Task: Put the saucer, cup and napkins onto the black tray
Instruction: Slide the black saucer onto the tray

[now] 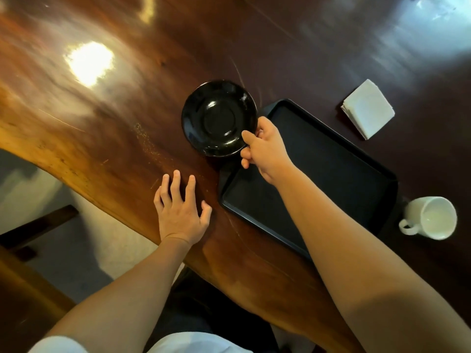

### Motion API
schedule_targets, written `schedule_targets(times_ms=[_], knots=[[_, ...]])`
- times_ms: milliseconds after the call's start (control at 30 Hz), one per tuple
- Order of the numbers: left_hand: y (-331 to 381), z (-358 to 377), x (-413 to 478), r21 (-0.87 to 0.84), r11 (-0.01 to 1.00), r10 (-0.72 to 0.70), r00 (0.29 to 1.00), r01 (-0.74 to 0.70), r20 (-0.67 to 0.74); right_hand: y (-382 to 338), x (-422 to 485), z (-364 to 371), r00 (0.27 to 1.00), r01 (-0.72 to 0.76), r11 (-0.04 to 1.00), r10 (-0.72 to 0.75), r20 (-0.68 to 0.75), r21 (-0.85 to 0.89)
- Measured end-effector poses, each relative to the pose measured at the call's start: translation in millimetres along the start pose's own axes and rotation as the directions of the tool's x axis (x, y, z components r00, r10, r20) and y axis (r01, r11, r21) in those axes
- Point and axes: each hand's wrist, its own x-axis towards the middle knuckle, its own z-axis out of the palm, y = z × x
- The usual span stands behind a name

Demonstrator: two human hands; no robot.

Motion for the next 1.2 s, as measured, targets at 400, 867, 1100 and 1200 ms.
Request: schedule_targets(times_ms=[400, 867, 1100, 1200], knots=[[4, -2, -3, -0.022, 1.000, -0.013, 0.999, 0.013, -0.033, 38, -54, -59, 0.991, -0.017, 0.935, 0.063, -0.118, 0.356], [4, -1, -4, -0.019, 1.000, -0.006, 0.998, 0.005, -0.054, 57, -73, -96, 0.967, -0.038, 0.853, 0.163, -0.198, 0.520], [4, 0, -3, -0.011, 1.000, -0.007, 0.998, 0.006, -0.062, 63, -65, -103, 0.955, -0.061, 0.835, 0.209, -0.212, 0.548], [3, 1, -2, -0.006, 1.000, -0.008, 0.998, 0.008, -0.057, 65, -60, -103, 0.947, -0.078, 0.835, 0.234, -0.222, 0.545]])
